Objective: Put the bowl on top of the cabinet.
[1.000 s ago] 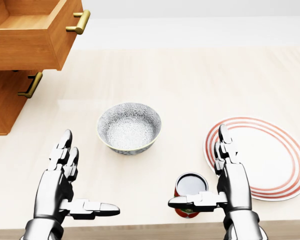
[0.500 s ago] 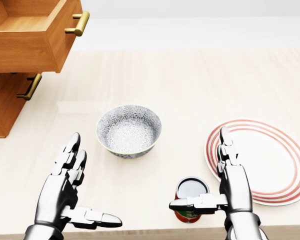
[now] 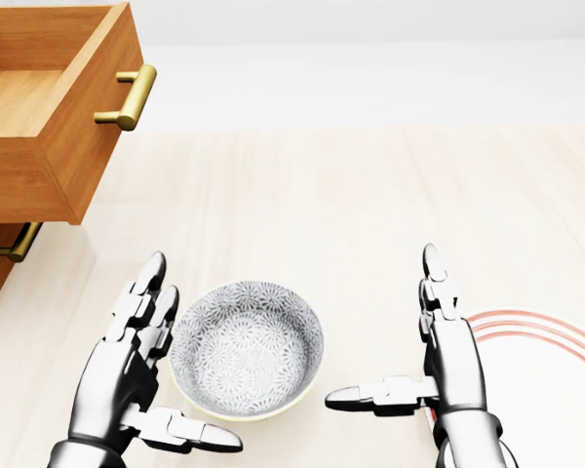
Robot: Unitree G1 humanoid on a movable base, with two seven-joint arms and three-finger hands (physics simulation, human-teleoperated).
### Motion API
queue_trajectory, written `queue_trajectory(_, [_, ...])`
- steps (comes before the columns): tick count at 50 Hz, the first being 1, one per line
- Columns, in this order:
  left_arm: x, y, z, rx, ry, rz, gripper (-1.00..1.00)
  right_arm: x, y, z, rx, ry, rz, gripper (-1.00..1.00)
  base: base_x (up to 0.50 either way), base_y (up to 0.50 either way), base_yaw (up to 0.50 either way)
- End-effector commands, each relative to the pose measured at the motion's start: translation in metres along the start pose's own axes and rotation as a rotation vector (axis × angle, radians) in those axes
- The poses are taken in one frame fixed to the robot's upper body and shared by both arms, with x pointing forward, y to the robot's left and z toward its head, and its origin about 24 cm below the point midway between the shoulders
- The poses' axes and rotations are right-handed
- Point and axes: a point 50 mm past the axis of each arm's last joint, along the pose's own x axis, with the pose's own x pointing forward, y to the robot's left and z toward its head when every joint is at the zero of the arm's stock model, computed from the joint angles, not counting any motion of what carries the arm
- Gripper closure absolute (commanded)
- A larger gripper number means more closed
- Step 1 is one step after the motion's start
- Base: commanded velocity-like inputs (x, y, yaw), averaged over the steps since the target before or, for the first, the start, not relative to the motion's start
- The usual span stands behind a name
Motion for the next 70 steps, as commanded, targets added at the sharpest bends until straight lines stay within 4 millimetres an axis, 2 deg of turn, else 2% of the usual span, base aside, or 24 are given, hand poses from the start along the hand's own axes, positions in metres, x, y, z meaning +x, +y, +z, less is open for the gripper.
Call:
queue_trajectory(1, [-0.004,-0.002,0.000,0.000,0.000,-0.010,-1.00,-0.002,0.000,-0.003,-0.005,0.010,0.001,-1.00,0.50,0.00,0.00])
queue_trajectory(11, [-0.004,0.000,-0.001,0.009,-0.005,0.000,-1.00,-0.001,0.000,-0.004,-0.014,0.009,-0.013,-1.00,0.50,0.00,0.00])
queue_trajectory(19, [-0.014,-0.003,0.000,0.051,0.005,-0.013,-1.00,0.000,-0.002,-0.003,-0.004,0.015,-0.030,-1.00,0.00,0.00,0.00])
queue_trajectory(20, [-0.023,-0.005,0.004,0.097,0.004,-0.014,-1.00,0.001,-0.002,-0.004,-0.001,0.021,-0.035,-1.00,0.00,0.00,0.00])
queue_trajectory(24, [-0.032,-0.010,0.007,0.206,-0.001,-0.008,-1.00,0.000,-0.001,-0.004,-0.004,0.020,-0.034,-1.00,0.00,0.00,0.00])
queue_trajectory(27, [-0.032,-0.010,0.007,0.210,-0.001,-0.008,-1.00,0.000,-0.001,-0.004,-0.004,0.020,-0.034,-1.00,0.00,0.00,0.00])
queue_trajectory(28, [-0.033,-0.011,0.009,0.299,-0.019,0.003,-1.00,-0.001,0.000,-0.004,-0.005,0.018,-0.030,-1.00,0.00,0.00,0.00])
queue_trajectory(33, [-0.034,-0.013,0.008,0.340,-0.022,-0.003,-1.00,-0.001,0.001,-0.004,-0.006,0.016,-0.027,-1.00,0.00,0.00,0.00])
queue_trajectory(34, [-0.034,-0.014,0.003,0.407,-0.006,0.020,-1.00,-0.001,0.002,-0.005,-0.010,0.015,-0.025,-1.00,0.00,0.00,0.00])
queue_trajectory(44, [-0.026,-0.022,-0.015,0.560,0.041,0.040,-1.00,-0.003,0.005,-0.005,-0.022,0.007,-0.012,-1.00,0.00,0.00,0.00])
queue_trajectory(47, [-0.026,-0.022,-0.015,0.561,0.043,0.040,-1.00,-0.003,0.005,-0.005,-0.023,0.007,-0.011,-1.00,0.00,0.00,0.00])
queue_trajectory(48, [-0.023,-0.023,-0.025,0.658,0.064,0.068,-1.00,-0.005,0.008,-0.006,-0.030,0.004,-0.002,-1.00,0.00,0.00,0.00])
queue_trajectory(49, [-0.022,-0.022,-0.026,0.690,0.062,0.087,-1.00,-0.005,0.008,-0.006,-0.031,0.004,-0.002,-1.00,0.00,0.00,0.00])
queue_trajectory(55, [-0.023,-0.023,-0.030,0.732,0.065,0.107,-1.00,-0.004,0.008,-0.006,-0.032,0.006,-0.001,-1.00,0.00,0.00,0.00])
queue_trajectory(56, [-0.020,-0.026,-0.036,0.810,0.058,0.127,-1.00,-0.006,0.009,-0.005,-0.033,0.001,0.003,-1.00,0.00,0.00,0.00])
queue_trajectory(57, [-0.018,-0.026,-0.038,0.815,0.060,0.132,-1.00,-0.006,0.008,-0.004,-0.034,0.000,0.002,-1.00,0.00,0.00,0.00])
queue_trajectory(66, [-0.011,-0.025,-0.039,0.916,0.020,0.187,-1.00,-0.006,0.008,-0.004,-0.038,-0.002,0.000,-1.00,0.00,0.00,0.00])
queue_trajectory(70, [-0.007,-0.028,-0.040,1.013,-0.031,0.221,-1.00,-0.006,0.009,-0.005,-0.042,-0.001,0.001,-1.00,0.00,0.00,0.00])
